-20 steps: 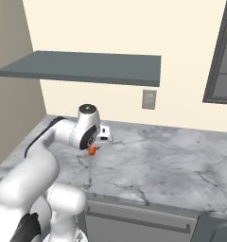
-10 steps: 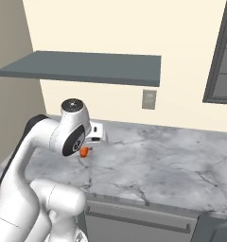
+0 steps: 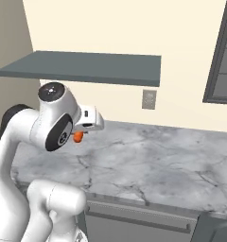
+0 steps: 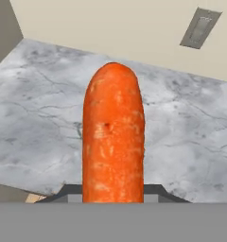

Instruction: Pick the carrot from the counter and place it in the cabinet.

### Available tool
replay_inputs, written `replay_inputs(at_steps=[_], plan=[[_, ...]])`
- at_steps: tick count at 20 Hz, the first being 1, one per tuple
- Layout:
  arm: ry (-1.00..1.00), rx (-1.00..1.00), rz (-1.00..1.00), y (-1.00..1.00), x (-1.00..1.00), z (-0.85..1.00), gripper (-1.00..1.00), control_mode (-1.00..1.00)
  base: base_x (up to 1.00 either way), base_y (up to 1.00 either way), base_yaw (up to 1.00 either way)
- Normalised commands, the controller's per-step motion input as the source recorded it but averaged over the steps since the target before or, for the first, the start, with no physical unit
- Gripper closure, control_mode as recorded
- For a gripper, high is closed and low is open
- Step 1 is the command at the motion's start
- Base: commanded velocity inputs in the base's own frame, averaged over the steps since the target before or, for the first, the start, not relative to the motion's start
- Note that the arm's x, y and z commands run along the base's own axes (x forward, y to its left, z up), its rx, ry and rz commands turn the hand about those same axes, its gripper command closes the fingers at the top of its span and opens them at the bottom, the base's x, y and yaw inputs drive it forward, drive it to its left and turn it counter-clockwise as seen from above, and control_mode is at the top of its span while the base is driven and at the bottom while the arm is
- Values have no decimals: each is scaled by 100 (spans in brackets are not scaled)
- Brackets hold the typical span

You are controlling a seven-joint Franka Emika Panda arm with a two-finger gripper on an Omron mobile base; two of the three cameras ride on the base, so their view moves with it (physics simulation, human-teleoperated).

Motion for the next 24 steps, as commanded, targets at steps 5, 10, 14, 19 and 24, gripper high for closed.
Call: replay_inputs(at_steps=[5,10,14,19,24], plan=[[-8,-2,-3,-5,-3,100,100,-100,0,0,0],[-24,-4,-1,-4,2,89,100,-100,0,0,0],[-23,-3,-4,-4,13,64,100,-100,0,0,0],[-6,0,-4,-5,88,8,100,-100,0,0,0],[0,0,-5,-10,100,5,100,-100,0,0,0]])
